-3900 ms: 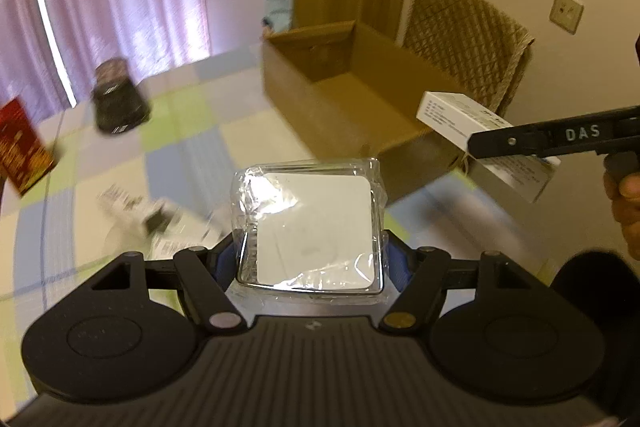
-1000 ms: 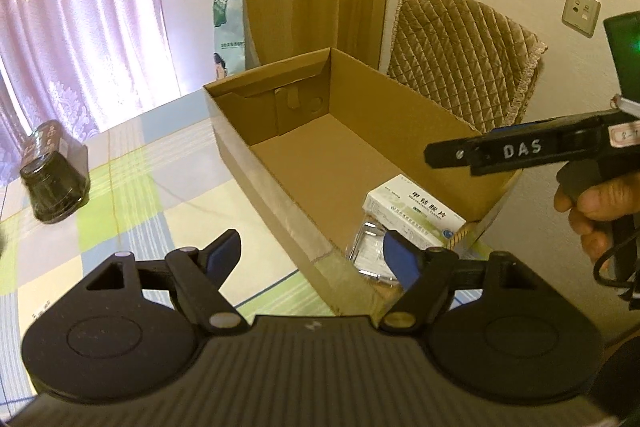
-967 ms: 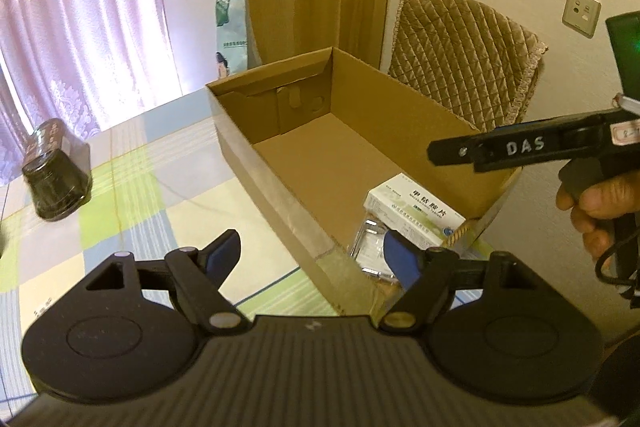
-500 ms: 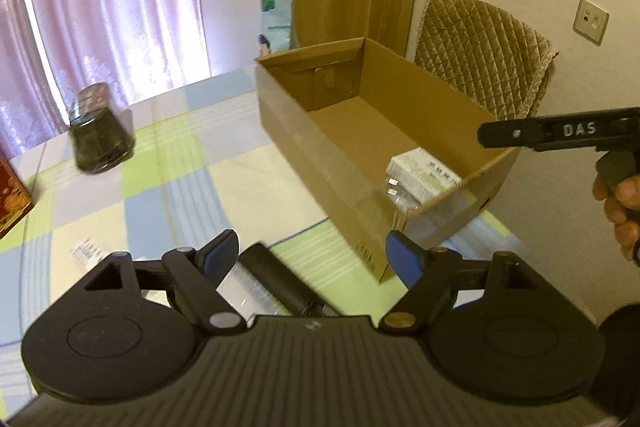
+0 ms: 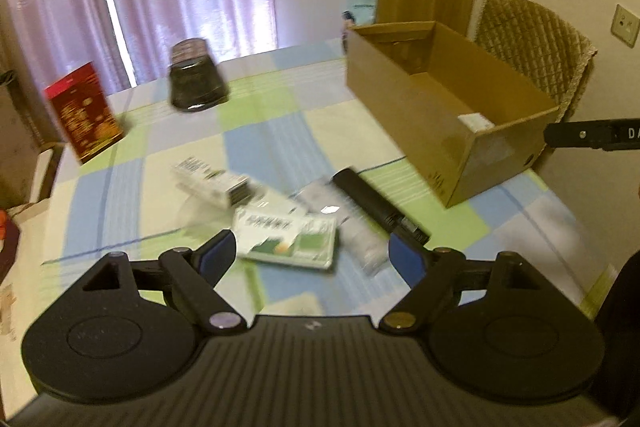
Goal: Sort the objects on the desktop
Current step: 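Move both tools back over the remaining items on the table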
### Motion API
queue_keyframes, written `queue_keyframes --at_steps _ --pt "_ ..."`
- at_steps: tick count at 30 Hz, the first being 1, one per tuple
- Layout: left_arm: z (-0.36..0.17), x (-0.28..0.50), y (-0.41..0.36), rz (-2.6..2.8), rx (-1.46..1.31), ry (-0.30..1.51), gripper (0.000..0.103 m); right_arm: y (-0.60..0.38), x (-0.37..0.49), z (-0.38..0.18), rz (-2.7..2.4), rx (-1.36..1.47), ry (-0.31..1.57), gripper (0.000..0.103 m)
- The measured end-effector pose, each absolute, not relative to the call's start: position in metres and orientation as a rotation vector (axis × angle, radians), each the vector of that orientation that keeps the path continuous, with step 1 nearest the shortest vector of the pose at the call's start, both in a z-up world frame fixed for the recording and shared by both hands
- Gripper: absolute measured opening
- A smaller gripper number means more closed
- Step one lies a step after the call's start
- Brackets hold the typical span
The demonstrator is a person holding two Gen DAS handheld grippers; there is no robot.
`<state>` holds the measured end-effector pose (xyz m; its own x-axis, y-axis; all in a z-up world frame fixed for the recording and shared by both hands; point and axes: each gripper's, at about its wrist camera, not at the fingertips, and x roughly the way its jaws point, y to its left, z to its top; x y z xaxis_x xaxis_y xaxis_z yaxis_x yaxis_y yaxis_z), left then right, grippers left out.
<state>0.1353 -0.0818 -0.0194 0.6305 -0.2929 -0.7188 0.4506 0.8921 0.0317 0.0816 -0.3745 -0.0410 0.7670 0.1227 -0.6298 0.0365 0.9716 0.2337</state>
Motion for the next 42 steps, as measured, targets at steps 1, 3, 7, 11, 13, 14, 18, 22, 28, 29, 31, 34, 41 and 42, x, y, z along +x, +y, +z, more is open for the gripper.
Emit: queue_keyframes --at_steps 1,3,7,11,13,14,18,22,28,29,31,34,41,42 --pt "-0.019 0.131 -0.075 -0.42 0.219 0.782 0.081 -0.37 0.079 -0.042 0.053 0.239 0.702 0.103" --pt "-0.02 0.122 -0.065 -0.407 0.221 0.789 0.081 -0.361 0.075 -0.045 0.066 0.238 0.714 0.103" --pt "-0.024 0.108 -0.05 -0.386 0.223 0.801 0.083 -0.344 0.069 -0.049 0.093 0.227 0.735 0.103" --pt "-0.028 0.098 -0.038 -0.37 0.217 0.817 0.083 -0.329 0.066 -0.054 0.116 0.218 0.753 0.103" --pt "-0.031 0.095 -0.034 -0.364 0.215 0.824 0.083 -0.322 0.065 -0.056 0.127 0.208 0.761 0.103" --pt "-0.032 0.093 -0.031 -0.361 0.214 0.827 0.083 -0.318 0.065 -0.057 0.133 0.203 0.765 0.103" --pt "-0.036 0.09 -0.022 -0.344 0.21 0.836 0.083 -0.307 0.064 -0.061 0.143 0.192 0.782 0.103" --pt "-0.036 0.091 -0.01 -0.33 0.193 0.835 0.085 -0.295 0.063 -0.064 0.153 0.183 0.795 0.103" --pt "-0.042 0.093 0.006 -0.308 0.17 0.848 0.085 -0.272 0.068 -0.073 0.132 0.164 0.832 0.103" --pt "-0.042 0.094 0.009 -0.304 0.165 0.848 0.085 -0.268 0.07 -0.075 0.136 0.162 0.837 0.103" --pt "-0.043 0.095 0.016 -0.296 0.152 0.848 0.085 -0.258 0.072 -0.079 0.148 0.153 0.844 0.103" --pt "-0.045 0.097 0.026 -0.283 0.135 0.849 0.086 -0.241 0.076 -0.086 0.173 0.139 0.855 0.103" --pt "-0.056 0.104 0.043 -0.26 0.114 0.868 0.086 -0.202 0.085 -0.106 0.227 0.1 0.886 0.103" --pt "-0.057 0.106 0.045 -0.258 0.112 0.869 0.086 -0.197 0.086 -0.109 0.234 0.094 0.889 0.103"
